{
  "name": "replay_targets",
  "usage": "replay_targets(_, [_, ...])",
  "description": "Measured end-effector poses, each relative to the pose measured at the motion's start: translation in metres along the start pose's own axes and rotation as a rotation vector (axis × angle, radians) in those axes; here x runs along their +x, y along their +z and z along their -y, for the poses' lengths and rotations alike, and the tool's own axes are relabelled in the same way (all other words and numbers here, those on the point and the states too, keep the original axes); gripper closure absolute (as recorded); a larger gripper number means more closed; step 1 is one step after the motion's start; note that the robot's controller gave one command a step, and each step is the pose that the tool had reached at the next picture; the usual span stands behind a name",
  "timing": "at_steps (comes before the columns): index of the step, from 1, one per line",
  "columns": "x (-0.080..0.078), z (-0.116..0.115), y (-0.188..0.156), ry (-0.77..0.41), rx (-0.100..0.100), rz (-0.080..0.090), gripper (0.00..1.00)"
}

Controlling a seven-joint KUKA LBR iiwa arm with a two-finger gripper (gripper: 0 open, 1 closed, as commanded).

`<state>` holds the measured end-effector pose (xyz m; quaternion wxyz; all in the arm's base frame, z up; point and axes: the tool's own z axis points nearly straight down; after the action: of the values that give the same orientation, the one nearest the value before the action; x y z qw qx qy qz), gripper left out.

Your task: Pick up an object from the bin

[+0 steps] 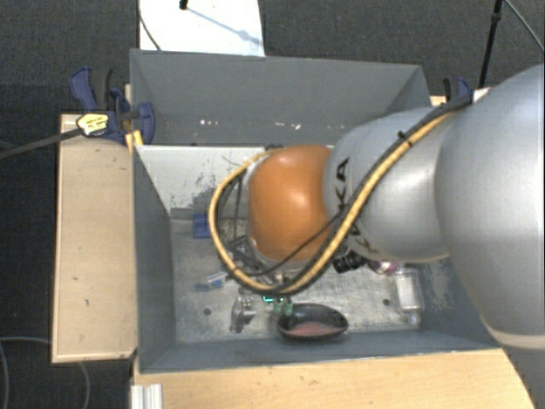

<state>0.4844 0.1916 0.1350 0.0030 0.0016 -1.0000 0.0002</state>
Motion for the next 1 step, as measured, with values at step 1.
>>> replay_targets(1, [-0.082, 0.0384, 0.0623, -0.135, -0.003, 0.012, 0.0])
